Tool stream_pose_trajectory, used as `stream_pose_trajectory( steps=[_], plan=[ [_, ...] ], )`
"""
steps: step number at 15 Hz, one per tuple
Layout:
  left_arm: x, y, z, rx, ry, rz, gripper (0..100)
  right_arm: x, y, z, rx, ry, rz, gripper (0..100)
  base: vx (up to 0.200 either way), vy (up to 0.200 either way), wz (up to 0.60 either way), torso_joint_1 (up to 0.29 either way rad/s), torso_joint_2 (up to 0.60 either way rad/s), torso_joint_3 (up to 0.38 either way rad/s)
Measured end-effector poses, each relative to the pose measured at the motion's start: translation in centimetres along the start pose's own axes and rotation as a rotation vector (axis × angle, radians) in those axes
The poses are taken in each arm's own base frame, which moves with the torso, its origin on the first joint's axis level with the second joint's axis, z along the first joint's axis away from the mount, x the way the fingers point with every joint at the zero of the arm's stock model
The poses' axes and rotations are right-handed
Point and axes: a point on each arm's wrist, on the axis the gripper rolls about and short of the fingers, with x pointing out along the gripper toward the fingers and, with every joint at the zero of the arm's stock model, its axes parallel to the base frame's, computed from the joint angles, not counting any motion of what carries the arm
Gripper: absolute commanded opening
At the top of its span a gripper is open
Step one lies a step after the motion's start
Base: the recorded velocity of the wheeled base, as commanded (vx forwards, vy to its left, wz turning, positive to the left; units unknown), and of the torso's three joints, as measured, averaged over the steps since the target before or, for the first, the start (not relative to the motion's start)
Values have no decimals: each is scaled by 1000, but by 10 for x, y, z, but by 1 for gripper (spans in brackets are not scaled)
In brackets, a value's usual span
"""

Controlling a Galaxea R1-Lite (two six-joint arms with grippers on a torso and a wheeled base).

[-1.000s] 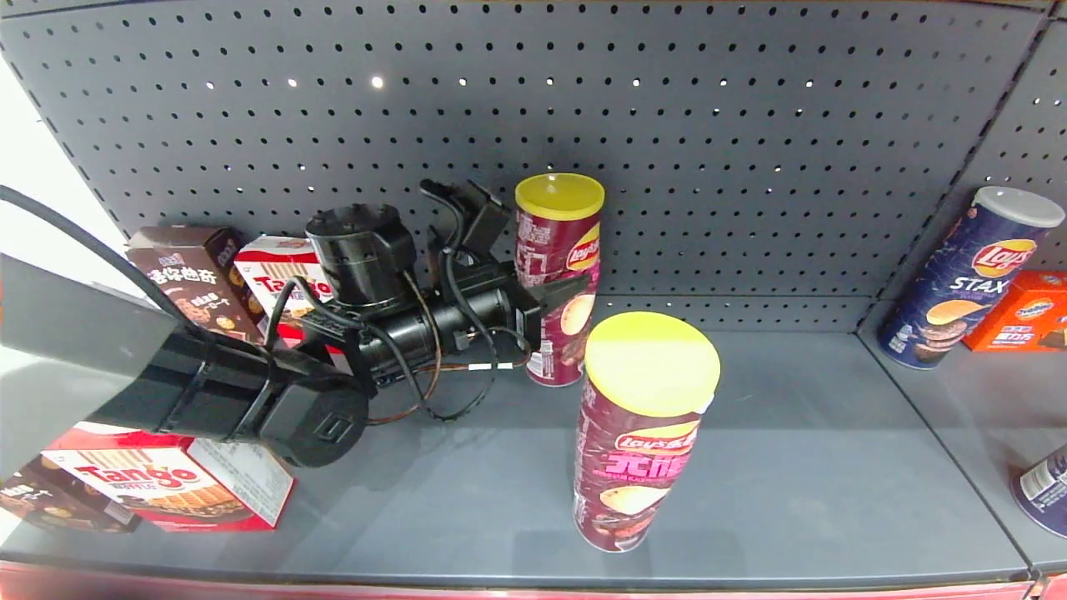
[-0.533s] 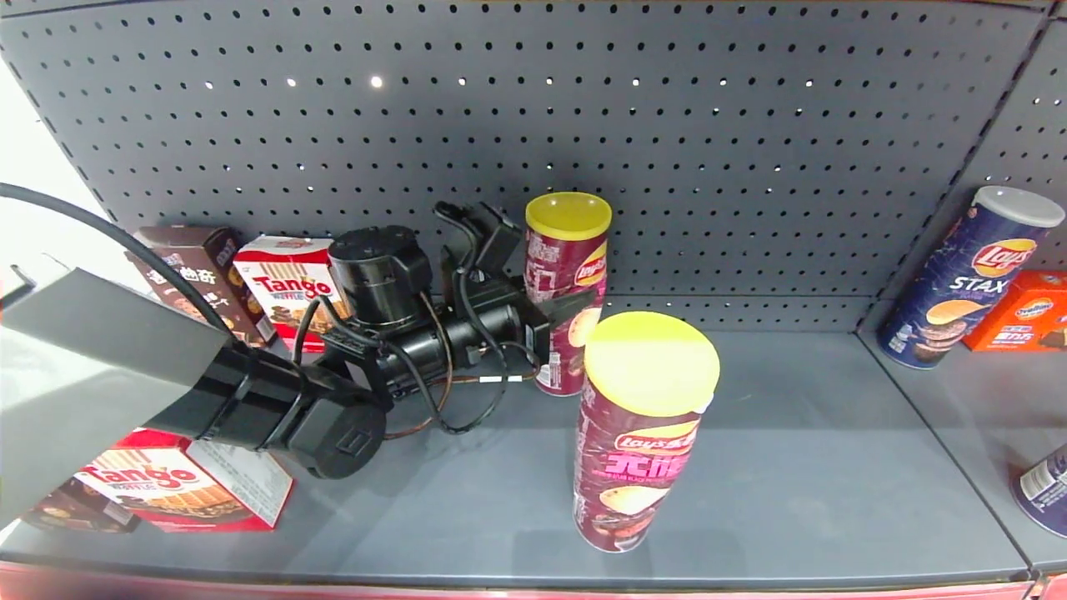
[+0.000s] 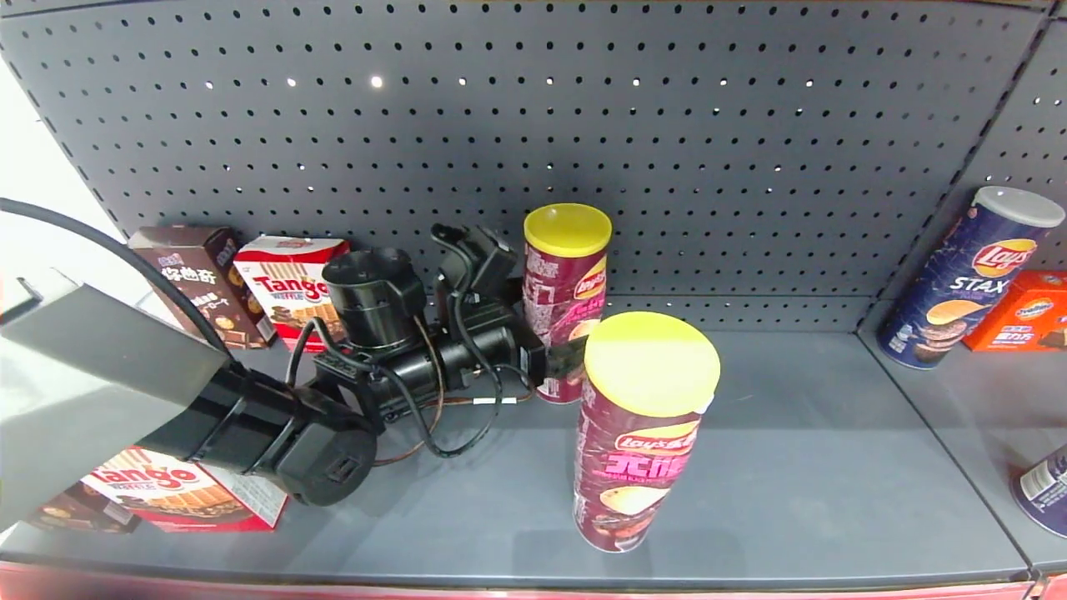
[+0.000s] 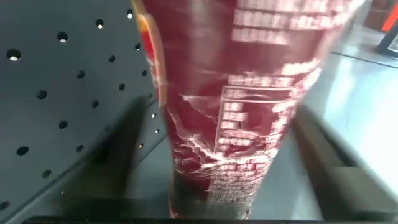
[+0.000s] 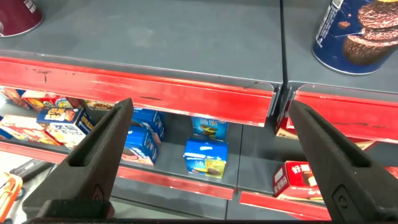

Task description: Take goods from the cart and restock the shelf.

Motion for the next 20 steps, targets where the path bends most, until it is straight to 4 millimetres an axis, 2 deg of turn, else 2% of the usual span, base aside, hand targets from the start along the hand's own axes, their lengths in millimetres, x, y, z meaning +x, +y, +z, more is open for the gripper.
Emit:
stream_pose_trajectory(
  steps=[5,9,12,20],
  plan=[
    [-36,-15,20,-16,46,36,100,0,0,0,0,0,0,100,0,0,0,0,0,0],
    [-59,-19,26,65,157,97,100,0,0,0,0,0,0,100,0,0,0,0,0,0],
    [-63,-15,32,98,188,166,100,0,0,0,0,0,1,100,0,0,0,0,0,0],
    [-53,2,40,165,243,329,100,0,0,0,0,1,0,100,0,0,0,0,0,0]
  ],
)
